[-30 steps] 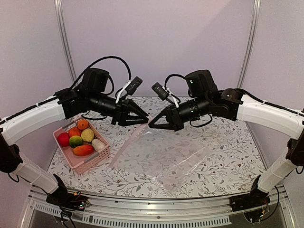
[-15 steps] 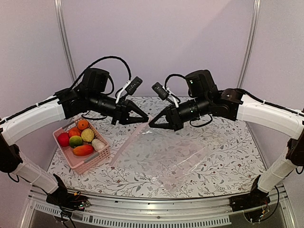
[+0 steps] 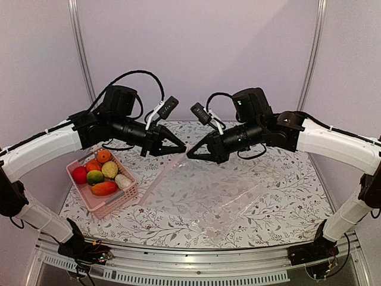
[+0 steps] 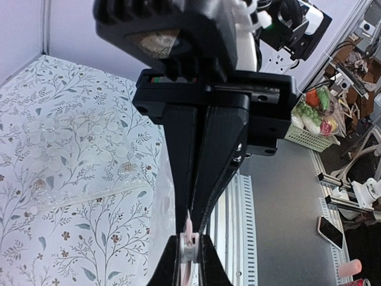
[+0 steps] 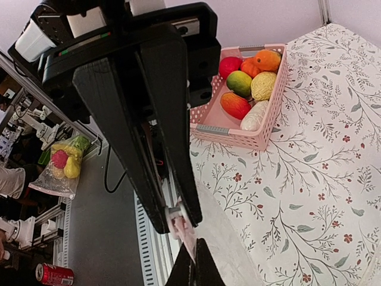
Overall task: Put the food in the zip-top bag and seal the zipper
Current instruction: Unzip the zipper from the zipper food storage bag.
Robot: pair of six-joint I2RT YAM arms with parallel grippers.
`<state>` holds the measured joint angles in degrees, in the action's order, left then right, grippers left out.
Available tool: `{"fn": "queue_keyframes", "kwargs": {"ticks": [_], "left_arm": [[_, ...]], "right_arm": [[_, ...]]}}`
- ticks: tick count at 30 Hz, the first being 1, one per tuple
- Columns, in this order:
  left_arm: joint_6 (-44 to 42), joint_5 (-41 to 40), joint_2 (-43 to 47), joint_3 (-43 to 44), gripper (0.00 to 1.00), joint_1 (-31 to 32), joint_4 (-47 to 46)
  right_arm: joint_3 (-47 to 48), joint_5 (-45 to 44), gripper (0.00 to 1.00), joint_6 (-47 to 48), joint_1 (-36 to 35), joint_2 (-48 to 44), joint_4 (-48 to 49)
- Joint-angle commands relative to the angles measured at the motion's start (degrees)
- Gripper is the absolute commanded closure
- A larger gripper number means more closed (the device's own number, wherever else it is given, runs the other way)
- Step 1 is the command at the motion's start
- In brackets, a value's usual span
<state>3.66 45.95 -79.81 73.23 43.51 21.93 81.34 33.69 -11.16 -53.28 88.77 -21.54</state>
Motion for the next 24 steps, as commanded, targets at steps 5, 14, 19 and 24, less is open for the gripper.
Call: {"fn": "queue_keyframes", "kwargs": {"ticks": [5, 14, 19, 24], "left_arm": [[-2.7, -2.4, -0.1, -0.1, 1.00, 0.6, 3.2], [-3.4, -3.3, 0.1, -0.1, 1.00, 0.6, 4.2], [-3.6, -3.3, 0.0, -0.1, 1.00, 0.6, 4.3], [-3.6, -3.3, -0.2, -0.1, 1.00, 0.6, 4.5]], "right_arm": [[-0.9, -3.2, 1.00, -1.2, -0.2, -2.9, 1.2], [-0.9, -4.8, 1.00, -1.8, -0.2, -3.0, 1.1], [-0.9, -5.7, 1.00, -1.8, -0.3, -3.1, 1.1], [-0.9, -6.4, 1.00, -1.9, -0.2, -2.9, 1.1]]}}
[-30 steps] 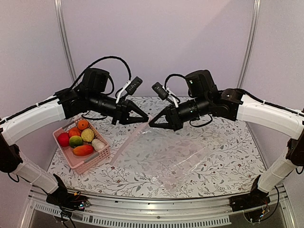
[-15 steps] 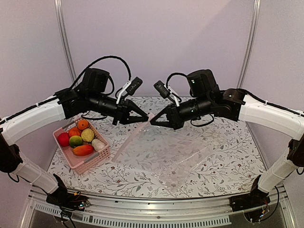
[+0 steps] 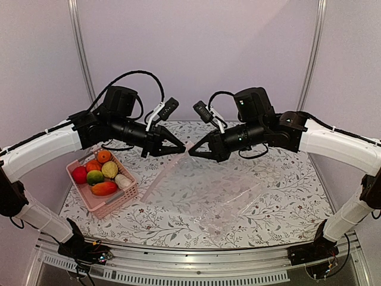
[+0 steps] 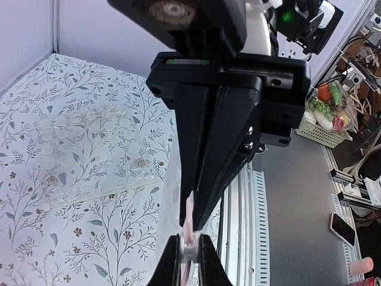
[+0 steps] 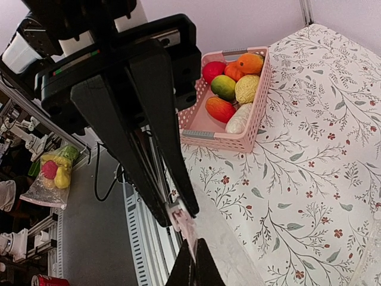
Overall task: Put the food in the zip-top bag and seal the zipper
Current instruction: Unzip the zipper from the zipper food storage bag.
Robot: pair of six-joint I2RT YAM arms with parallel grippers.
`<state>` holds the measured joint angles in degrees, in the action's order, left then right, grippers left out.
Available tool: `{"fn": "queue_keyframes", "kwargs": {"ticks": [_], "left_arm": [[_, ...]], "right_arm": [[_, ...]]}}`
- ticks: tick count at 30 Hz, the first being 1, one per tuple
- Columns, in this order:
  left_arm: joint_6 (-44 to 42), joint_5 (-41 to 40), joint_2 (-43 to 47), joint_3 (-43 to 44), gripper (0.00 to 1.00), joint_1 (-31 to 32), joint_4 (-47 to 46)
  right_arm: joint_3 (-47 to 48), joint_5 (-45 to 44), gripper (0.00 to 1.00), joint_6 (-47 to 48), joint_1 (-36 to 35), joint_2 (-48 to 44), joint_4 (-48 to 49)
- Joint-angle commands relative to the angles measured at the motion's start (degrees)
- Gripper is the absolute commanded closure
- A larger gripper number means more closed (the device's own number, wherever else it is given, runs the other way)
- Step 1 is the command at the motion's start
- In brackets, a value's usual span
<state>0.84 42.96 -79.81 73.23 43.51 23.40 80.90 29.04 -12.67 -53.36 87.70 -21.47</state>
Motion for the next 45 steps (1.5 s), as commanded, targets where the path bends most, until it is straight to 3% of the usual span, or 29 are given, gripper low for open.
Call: {"fn": "queue_keyframes", "kwargs": {"ticks": [1, 45], "left_arm": [[-0.8, -0.3, -0.2, -0.1, 1.00, 0.6, 3.0], [-2.8, -4.6, 0.7, -0.6, 1.00, 0.6, 5.1]], "right_arm": [[-0.5, -2.0, 1.00, -0.5, -0.1, -1.9, 1.0], [-1.3, -12.7, 1.00, -4.0, 2.1, -3.7, 0.8]]}}
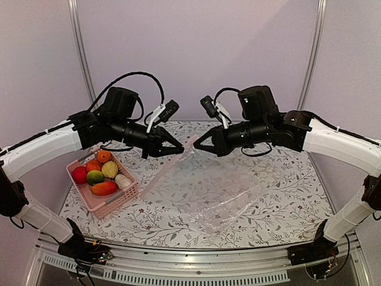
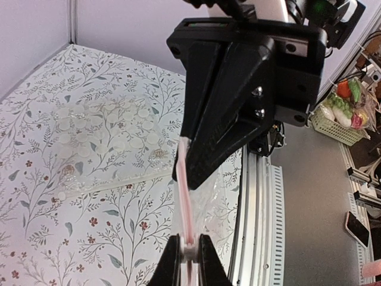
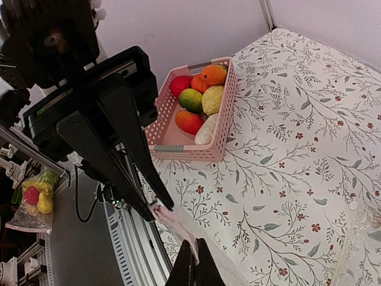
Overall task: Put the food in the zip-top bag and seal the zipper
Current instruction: Unzip the zipper from the zipper food storage bag.
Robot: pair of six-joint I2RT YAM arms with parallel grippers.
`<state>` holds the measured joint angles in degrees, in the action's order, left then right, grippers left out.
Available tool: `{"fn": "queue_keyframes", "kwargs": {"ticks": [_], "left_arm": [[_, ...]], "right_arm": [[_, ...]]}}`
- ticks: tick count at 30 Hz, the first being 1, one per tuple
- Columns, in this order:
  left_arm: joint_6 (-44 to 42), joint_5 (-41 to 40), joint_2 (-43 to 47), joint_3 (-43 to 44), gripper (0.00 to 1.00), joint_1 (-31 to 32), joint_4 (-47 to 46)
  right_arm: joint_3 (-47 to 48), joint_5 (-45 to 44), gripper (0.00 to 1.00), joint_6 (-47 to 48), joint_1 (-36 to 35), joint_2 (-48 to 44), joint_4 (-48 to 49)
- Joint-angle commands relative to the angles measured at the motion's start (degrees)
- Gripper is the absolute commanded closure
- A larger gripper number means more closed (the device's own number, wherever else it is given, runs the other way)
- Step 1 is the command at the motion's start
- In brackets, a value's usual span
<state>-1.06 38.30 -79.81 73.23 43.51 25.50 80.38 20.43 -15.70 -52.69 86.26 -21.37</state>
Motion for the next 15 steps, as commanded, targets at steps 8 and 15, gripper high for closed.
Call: {"fn": "queue_keyframes", "kwargs": {"ticks": [8, 15], "left_arm": [[-1.0, 0.0, 0.6, -0.6, 1.00, 0.6, 3.2], [-1.0, 0.0, 0.6, -0.6, 1.00, 0.6, 3.3]], "right_arm": [[-1.0, -6.7, 1.00, -2.2, 2.2, -2.3, 0.6], [-1.0, -9.7, 1.00, -3.1, 3.0, -2.3, 0.6]]}}
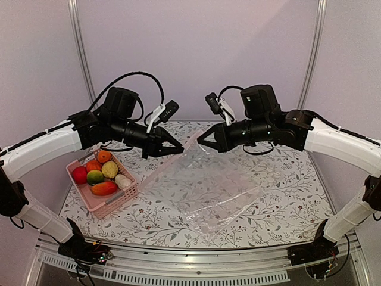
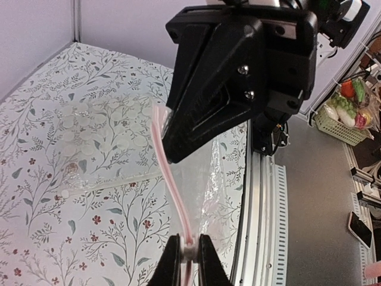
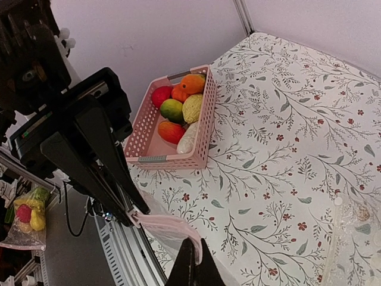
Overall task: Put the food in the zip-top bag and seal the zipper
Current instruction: Unzip the zipper from the zipper food storage bag.
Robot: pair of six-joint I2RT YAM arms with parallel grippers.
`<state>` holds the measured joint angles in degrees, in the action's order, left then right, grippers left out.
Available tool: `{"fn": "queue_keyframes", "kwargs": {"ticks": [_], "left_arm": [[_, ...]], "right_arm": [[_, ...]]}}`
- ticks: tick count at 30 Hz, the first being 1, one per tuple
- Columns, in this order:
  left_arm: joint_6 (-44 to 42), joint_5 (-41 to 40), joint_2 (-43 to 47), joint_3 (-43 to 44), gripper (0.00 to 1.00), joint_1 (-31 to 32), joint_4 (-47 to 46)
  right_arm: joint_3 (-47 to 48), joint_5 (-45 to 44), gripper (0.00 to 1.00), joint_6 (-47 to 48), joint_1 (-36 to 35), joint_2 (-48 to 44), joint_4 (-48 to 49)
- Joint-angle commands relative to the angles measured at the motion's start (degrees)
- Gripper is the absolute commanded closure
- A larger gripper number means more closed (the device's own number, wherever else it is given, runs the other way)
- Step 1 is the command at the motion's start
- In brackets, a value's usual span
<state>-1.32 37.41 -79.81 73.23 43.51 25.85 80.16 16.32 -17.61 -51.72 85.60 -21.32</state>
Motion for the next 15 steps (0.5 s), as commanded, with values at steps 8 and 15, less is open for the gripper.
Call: {"fn": "queue_keyframes", "kwargs": {"ticks": [8, 15], "left_arm": [[-0.6, 1.1, 0.4, -0.6, 1.00, 0.6, 3.0], [-0.7, 1.0, 0.4, -0.6, 1.00, 0.6, 3.1]], "right_arm": [[-0.8, -8.1, 1.00, -1.6, 2.8, -2.0, 0.3], [-0.6, -9.3, 1.00, -1.2, 3.3, -2.0, 0.1]]}}
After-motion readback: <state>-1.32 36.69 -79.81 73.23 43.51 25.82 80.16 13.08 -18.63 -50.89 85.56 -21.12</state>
